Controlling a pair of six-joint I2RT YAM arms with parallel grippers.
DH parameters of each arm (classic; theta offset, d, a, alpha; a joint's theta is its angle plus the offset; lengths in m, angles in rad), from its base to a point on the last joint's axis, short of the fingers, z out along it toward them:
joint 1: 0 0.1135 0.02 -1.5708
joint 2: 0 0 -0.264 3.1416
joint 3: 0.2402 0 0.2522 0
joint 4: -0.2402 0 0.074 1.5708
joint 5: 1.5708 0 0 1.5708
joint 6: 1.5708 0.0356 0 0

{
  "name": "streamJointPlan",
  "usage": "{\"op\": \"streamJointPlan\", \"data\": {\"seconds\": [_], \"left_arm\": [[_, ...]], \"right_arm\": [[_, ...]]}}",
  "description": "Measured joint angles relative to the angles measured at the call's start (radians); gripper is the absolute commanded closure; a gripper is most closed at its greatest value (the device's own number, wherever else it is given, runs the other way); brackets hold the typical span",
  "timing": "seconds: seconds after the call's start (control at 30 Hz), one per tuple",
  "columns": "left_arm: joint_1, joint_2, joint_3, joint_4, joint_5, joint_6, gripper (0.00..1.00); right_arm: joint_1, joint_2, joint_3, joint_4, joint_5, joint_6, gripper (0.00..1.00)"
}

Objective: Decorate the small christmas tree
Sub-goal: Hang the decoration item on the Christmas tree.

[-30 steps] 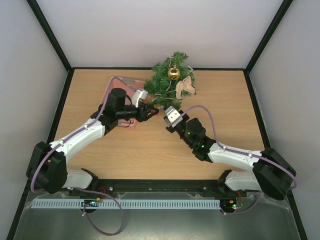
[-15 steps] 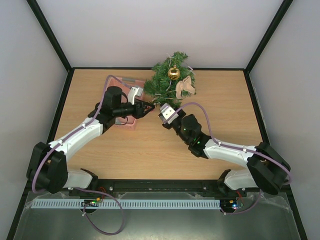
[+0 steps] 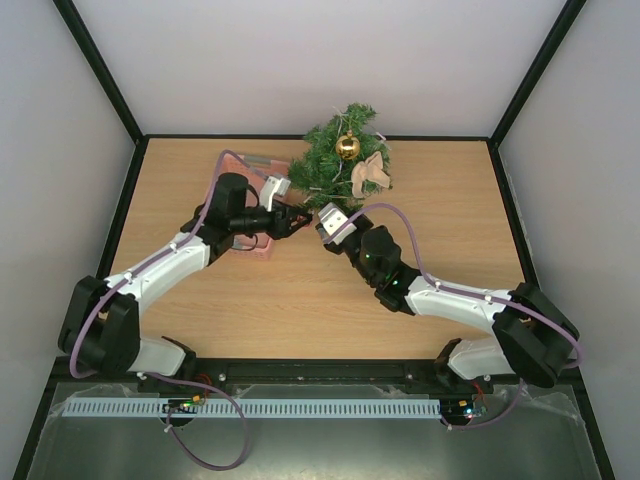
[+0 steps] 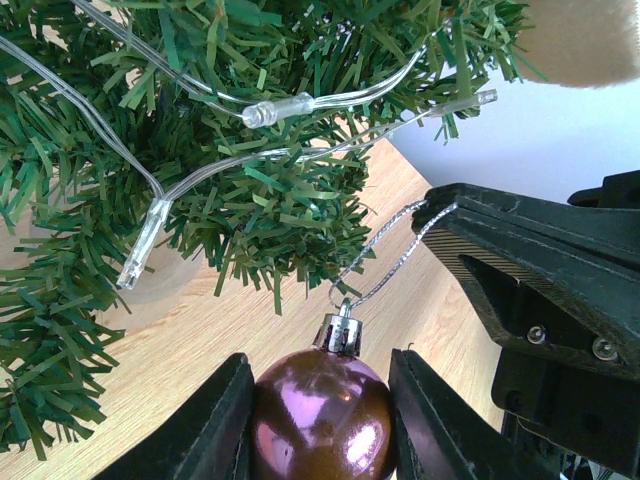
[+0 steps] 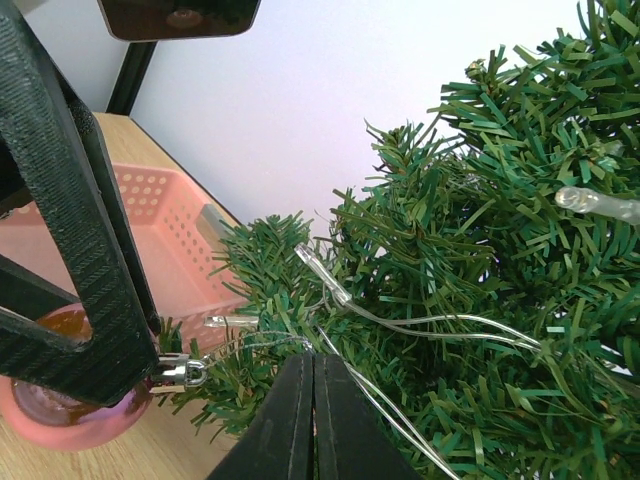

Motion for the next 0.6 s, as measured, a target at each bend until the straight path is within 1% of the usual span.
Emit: {"op": "streamJointPlan", "data": {"seconds": [0.6], "left_arm": [[0.000,0.047,0.003,0.009,-0.001,0.003,0.66]], "right_arm": [[-0.009,0.018,0.000,-0.032,0.026,-0.063,0.98]]}}
